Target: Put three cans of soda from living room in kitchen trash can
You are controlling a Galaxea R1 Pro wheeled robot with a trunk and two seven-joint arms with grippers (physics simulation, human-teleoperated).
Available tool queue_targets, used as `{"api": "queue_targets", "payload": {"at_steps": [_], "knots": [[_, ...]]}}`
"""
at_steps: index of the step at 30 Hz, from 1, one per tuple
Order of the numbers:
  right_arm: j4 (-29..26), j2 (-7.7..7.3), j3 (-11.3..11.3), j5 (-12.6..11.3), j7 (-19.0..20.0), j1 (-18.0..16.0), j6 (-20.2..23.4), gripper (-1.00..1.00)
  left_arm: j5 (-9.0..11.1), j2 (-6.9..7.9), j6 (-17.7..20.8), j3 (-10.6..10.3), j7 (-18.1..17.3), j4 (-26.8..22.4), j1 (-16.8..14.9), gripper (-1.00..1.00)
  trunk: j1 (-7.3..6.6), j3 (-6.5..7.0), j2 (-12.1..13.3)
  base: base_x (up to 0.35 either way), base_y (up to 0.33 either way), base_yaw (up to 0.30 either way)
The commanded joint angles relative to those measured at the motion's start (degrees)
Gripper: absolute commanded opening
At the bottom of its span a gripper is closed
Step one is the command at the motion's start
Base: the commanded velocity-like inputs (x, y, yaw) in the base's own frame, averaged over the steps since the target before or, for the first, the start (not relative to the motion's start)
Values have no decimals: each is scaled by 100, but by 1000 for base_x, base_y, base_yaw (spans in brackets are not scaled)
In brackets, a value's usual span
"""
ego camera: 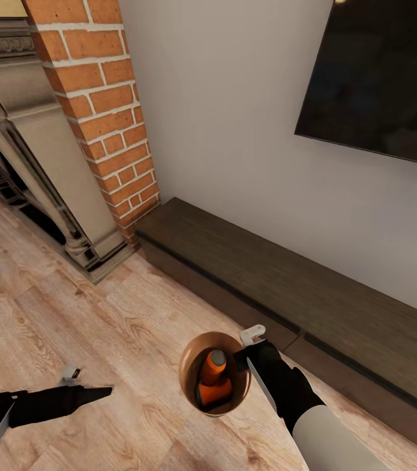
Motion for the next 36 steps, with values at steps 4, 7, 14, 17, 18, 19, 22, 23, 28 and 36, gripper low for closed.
{"api": "queue_targets", "payload": {"at_steps": [4, 7, 14, 17, 18, 19, 22, 23, 28, 36], "knots": [[0, -3, -3, -78, 15, -1, 0, -100, 0, 269, -846, 36, 0, 875, -2, 100, 0, 0, 0, 0, 0, 0], [0, -6, -1, -85, 28, 4, -13, -100, 5, 392, -1257, 247, 362, 1314, -3, 100, 0, 0, 0, 0, 0, 0], [-3, -8, -6, -95, 54, 9, -28, -100, 12, 464, -1464, 485, 957, 1928, 0, 100, 0, 0, 0, 0, 0, 0], [-5, -8, -6, -96, 60, 14, -29, -100, 12, 477, -1510, 508, 1016, 2233, -1, 100, 0, 0, 0, 0, 0, 0], [-4, -8, -6, -96, 61, 15, -30, -100, 12, 478, -1542, 509, 1020, 2272, -1, 100, 0, 0, 0, 0, 0, 0], [-3, -8, -6, -96, 61, 15, -30, -100, 12, 477, -1591, 510, 1024, 2308, -1, 100, 0, 0, 0, 0, 0, 0], [-1, -8, -7, -97, 62, 16, -30, -100, 13, 474, -1989, 517, 1033, 2479, 0, 100, 0, 0, 0, 0, 0, 0], [-1, -8, -7, -97, 62, 16, -30, -100, 13, 474, -2046, 516, 1034, 2504, 0, 100, 0, 0, 0, 0, 0, 0], [0, -8, -7, -97, 62, 16, -26, -100, 13, 473, -2247, 522, 1042, 2595, 0, 100, 0, 0, 0, 0, 0, 0], [0, 0, -7, -97, 62, 30, -30, -100, 13, 458, -2278, 524, 1054, 2616, -1, 100, 0, 56, 0, 0, 0, 0]]}}
